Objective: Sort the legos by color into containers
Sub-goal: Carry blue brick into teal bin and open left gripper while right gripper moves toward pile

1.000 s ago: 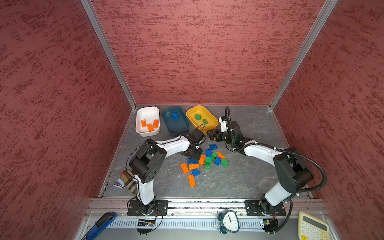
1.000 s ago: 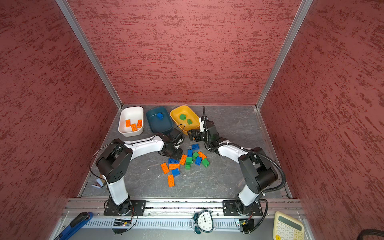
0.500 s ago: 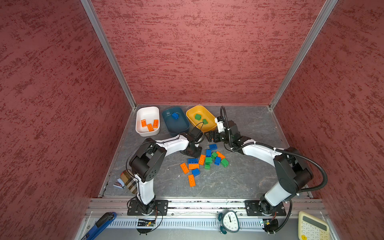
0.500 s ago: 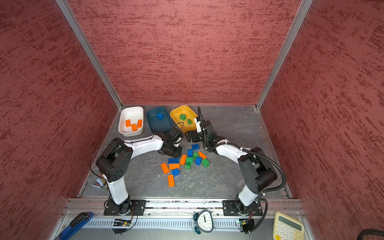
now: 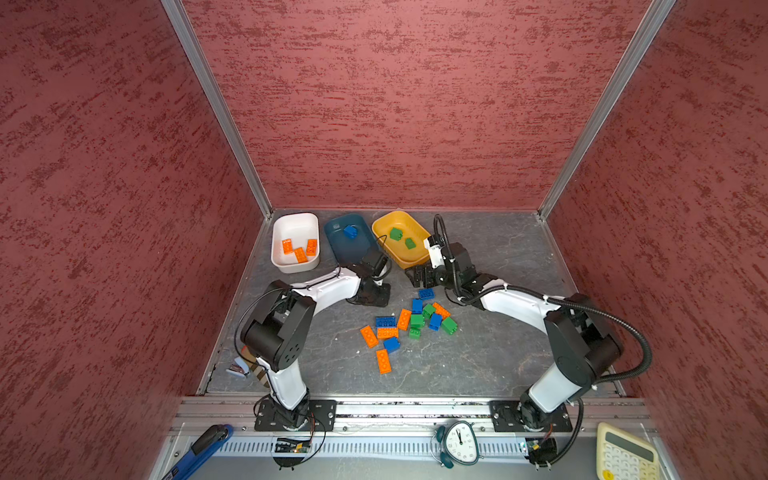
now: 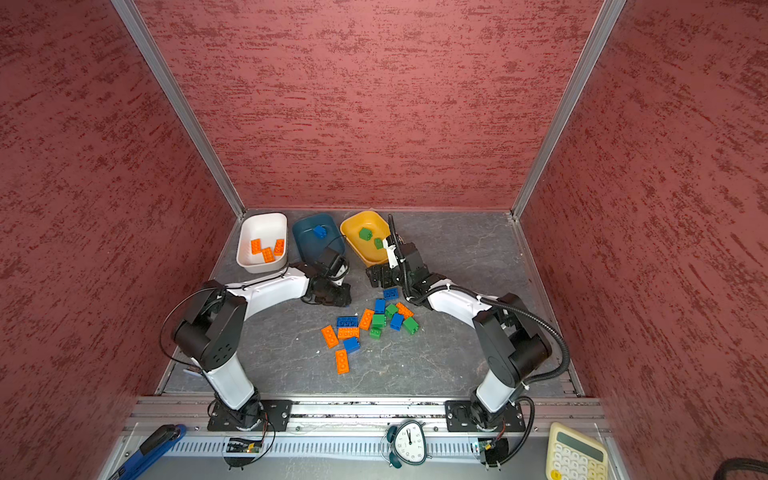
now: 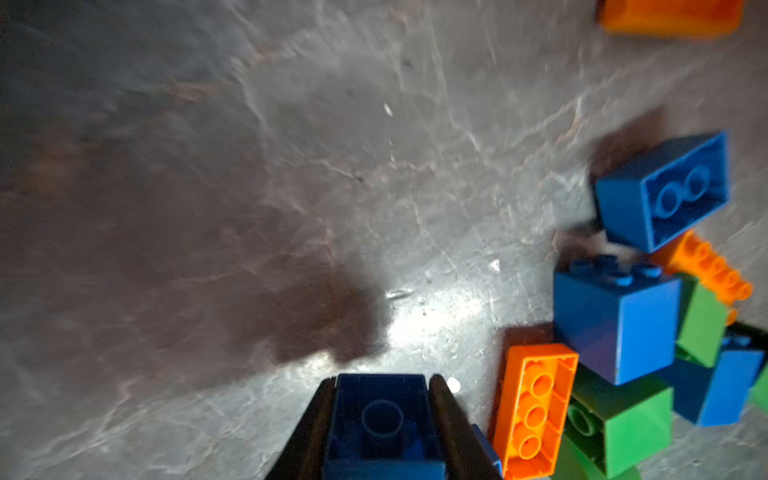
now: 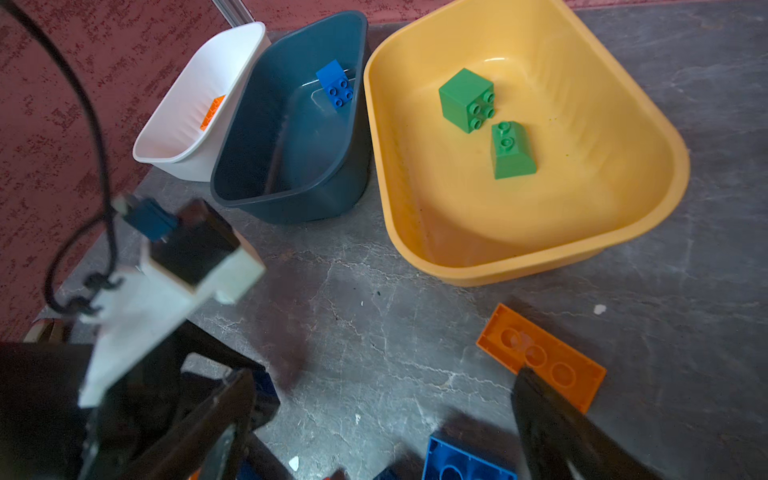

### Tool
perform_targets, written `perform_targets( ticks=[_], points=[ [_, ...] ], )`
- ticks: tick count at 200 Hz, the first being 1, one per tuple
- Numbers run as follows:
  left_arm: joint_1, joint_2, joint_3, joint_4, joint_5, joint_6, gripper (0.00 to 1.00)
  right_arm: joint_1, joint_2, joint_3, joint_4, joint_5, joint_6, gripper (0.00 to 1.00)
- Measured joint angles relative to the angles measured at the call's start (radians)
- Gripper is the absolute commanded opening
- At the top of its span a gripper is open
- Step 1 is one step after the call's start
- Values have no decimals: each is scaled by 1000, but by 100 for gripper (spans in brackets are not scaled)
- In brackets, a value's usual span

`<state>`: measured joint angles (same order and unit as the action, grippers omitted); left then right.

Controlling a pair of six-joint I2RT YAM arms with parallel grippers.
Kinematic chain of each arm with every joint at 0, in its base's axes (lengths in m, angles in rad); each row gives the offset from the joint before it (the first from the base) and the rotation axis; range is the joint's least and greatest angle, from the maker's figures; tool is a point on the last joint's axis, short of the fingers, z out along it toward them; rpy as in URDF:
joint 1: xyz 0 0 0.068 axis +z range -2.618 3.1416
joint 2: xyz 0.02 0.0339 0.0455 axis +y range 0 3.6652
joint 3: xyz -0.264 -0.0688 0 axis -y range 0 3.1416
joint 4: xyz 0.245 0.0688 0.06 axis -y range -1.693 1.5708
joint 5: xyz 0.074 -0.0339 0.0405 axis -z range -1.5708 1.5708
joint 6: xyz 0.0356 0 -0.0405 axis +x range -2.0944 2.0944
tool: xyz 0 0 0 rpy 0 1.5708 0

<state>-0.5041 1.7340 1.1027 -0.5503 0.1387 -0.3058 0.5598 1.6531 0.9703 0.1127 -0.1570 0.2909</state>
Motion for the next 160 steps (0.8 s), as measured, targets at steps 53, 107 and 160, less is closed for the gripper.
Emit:
perform_targets(
  ticks=[53,107,160],
  points=[
    [129,-47,54,82,-26,-145,24,1,0,0,-37,98,24,97],
    [211,48,254,120,-117,-203,24,2,0,0,-112,163,47,97],
    [259,216,433,105,-171,-190,25,2,0,0,-156,194,58,97]
  ],
)
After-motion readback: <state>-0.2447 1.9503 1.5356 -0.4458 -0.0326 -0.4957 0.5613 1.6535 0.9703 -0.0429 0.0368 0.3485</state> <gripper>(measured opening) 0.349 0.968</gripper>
